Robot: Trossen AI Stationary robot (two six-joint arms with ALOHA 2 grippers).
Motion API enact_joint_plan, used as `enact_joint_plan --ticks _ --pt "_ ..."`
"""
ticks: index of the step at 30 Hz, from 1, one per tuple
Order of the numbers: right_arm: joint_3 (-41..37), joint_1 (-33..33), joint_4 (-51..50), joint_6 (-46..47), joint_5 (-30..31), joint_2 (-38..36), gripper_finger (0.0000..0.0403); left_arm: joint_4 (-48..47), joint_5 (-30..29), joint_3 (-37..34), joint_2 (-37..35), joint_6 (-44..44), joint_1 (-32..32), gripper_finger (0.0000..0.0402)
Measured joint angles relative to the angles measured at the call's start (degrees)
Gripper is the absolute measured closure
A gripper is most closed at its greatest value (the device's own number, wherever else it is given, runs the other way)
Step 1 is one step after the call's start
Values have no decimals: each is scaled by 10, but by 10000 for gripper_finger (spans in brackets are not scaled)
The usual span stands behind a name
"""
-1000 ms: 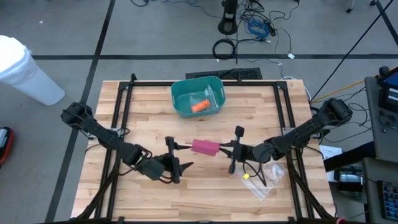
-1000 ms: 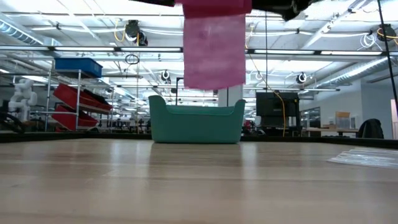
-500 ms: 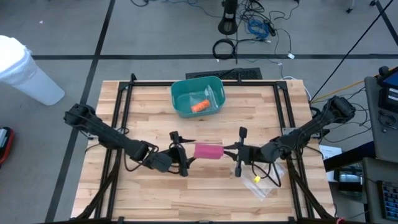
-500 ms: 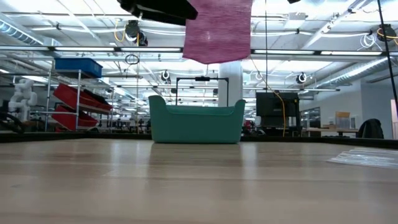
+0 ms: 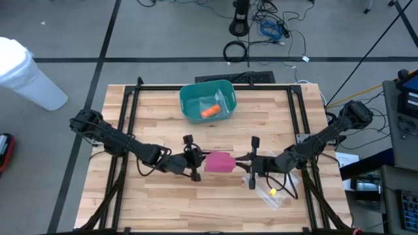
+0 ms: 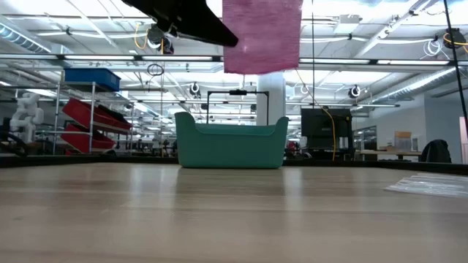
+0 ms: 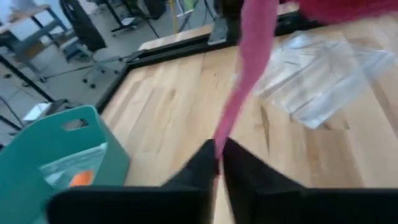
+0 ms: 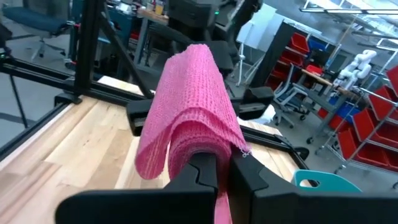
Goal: Roll bandage
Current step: Roll the pink bandage
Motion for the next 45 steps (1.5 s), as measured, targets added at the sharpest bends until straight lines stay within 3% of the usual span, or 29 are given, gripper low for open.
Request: enact_joint_plan --ticks 3,5,8,11,14,17,23,30,45 --pt "0 6 -14 10 -13 0 402 -9 -9 0 0 -10 6 393" --pt "0 7 -35 27 -52 0 402 -5 -55 0 -1 7 7 397" --pt "0 3 -69 66 -77 5 402 36 -138 0 -5 79 1 399" --pt "0 -4 -100 89 -73 13 402 117 -161 0 -23 165 -10 399" --pt "0 -10 -117 106 -72 20 402 200 -144 0 -39 231 -22 400" --pt "0 -17 -118 116 -73 28 402 234 -87 0 -55 254 -31 400" --pt "0 -42 -116 143 -71 47 398 264 67 0 -67 223 -54 401" --pt "0 -77 -115 176 4 59 401 273 160 19 -69 177 -104 401" --pt "0 -98 -60 141 13 55 401 187 130 19 -25 120 -170 401"
